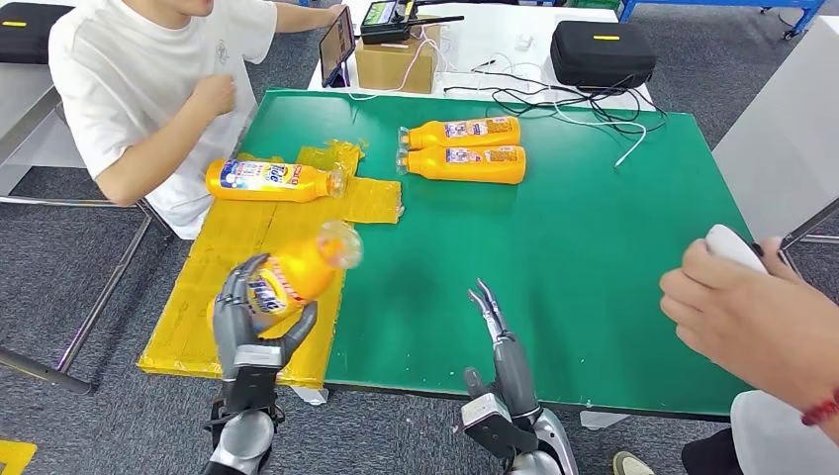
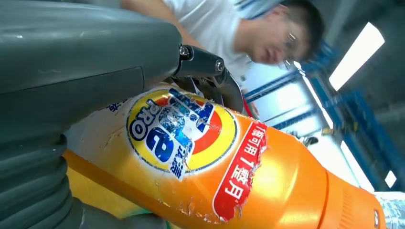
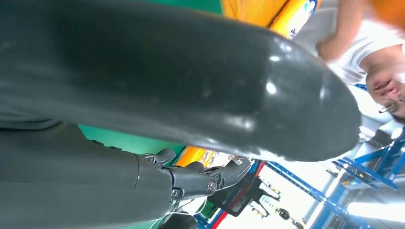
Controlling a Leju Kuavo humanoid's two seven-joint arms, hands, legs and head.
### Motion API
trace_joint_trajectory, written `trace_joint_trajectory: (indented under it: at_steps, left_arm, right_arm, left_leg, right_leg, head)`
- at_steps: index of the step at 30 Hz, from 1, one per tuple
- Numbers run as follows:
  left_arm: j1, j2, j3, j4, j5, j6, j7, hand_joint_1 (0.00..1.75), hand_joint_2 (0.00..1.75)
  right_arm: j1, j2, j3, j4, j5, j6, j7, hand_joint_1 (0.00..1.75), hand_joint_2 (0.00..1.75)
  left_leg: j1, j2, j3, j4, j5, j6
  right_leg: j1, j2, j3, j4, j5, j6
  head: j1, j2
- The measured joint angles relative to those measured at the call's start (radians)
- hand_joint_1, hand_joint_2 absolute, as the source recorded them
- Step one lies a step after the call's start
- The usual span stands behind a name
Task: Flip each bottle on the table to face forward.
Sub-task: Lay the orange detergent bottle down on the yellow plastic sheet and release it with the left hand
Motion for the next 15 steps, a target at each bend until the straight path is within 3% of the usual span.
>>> trace_joint_trajectory:
  at_steps: [6,12,14,15]
  left_arm:
    - [-0.122,0.02,0.1,0.27,-0.334,0.006,0.086,1.75,1.75]
    - [-0.213,0.061,0.097,0.487,-0.449,-0.029,0.192,1.74,1.75]
    - [-0.235,0.071,0.087,0.528,-0.471,-0.043,0.223,1.63,0.87]
    - [-0.247,0.077,0.08,0.547,-0.485,-0.05,0.244,1.27,0.44]
  right_arm:
    - [-0.001,0.012,-0.003,0.008,-0.011,0.014,-0.011,0.0,0.0]
    - [-0.007,0.021,-0.003,0.02,-0.013,0.024,-0.012,0.0,0.0]
    - [-0.007,0.023,-0.005,0.023,-0.014,0.028,-0.012,0.0,0.0]
    - [-0.007,0.024,-0.008,0.024,-0.014,0.03,-0.012,0.0,0.0]
  left_leg:
    - [0.0,0.0,0.0,0.0,0.0,0.0]
    - [0.0,0.0,0.0,0.0,0.0,0.0]
    - [0.0,0.0,0.0,0.0,0.0,0.0]
    - [0.0,0.0,0.0,0.0,0.0,0.0]
  right_leg:
    - [0.0,0.0,0.0,0.0,0.0,0.0]
    - [0.0,0.0,0.0,0.0,0.0,0.0]
    - [0.0,0.0,0.001,0.0,0.0,0.0]
    - [0.0,0.0,0.001,0.0,0.0,0.0]
  head:
    - [0.0,0.0]
    - [0.0,0.0]
    - [0.0,0.0]
    - [0.0,0.0]
